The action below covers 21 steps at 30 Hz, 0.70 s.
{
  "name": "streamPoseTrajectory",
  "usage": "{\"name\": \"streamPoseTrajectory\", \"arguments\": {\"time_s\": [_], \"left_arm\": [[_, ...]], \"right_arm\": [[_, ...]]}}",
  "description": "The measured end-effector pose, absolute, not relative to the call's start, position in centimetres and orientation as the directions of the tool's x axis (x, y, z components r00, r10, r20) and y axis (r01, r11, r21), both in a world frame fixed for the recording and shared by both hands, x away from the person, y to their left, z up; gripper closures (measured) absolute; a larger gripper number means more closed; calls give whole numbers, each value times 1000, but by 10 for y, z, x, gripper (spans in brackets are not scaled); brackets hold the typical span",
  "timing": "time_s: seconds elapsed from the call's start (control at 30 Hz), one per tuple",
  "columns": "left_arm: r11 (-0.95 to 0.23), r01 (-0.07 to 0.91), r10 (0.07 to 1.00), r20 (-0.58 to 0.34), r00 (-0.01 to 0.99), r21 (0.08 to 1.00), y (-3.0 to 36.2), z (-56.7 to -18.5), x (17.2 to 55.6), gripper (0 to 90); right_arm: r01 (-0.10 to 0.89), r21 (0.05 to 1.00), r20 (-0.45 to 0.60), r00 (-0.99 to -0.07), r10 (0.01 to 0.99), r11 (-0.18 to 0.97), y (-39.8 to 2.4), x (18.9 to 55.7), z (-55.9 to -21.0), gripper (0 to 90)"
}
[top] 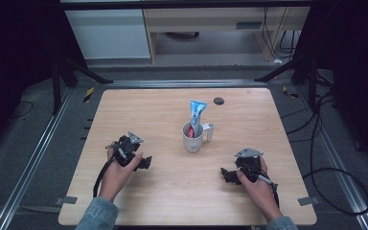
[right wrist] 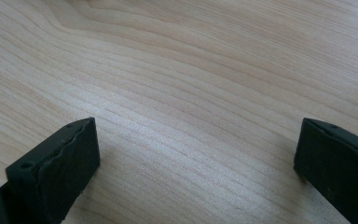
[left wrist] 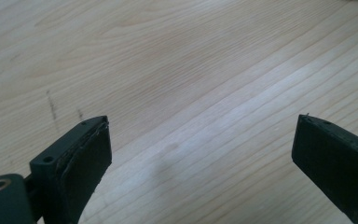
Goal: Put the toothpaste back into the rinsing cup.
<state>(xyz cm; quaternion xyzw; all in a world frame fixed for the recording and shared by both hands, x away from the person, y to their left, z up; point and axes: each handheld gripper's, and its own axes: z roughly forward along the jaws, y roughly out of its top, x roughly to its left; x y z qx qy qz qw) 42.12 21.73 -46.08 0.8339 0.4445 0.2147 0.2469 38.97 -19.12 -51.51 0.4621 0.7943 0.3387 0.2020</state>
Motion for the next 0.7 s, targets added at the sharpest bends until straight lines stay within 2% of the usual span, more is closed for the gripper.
{"name": "streamPoseTrajectory", "arguments": {"time_s": [0.3, 0.7], "left_arm": [[-449, 671, 874, 133, 468, 590, 244, -474, 420, 45], [-348, 704, 922, 87, 378, 620, 282, -489, 429, 54]], "right_arm": [[597, 724, -8, -493, 870, 345, -191, 390, -515, 4], [596, 724, -9, -494, 869, 347, -191, 390, -515, 4]]}}
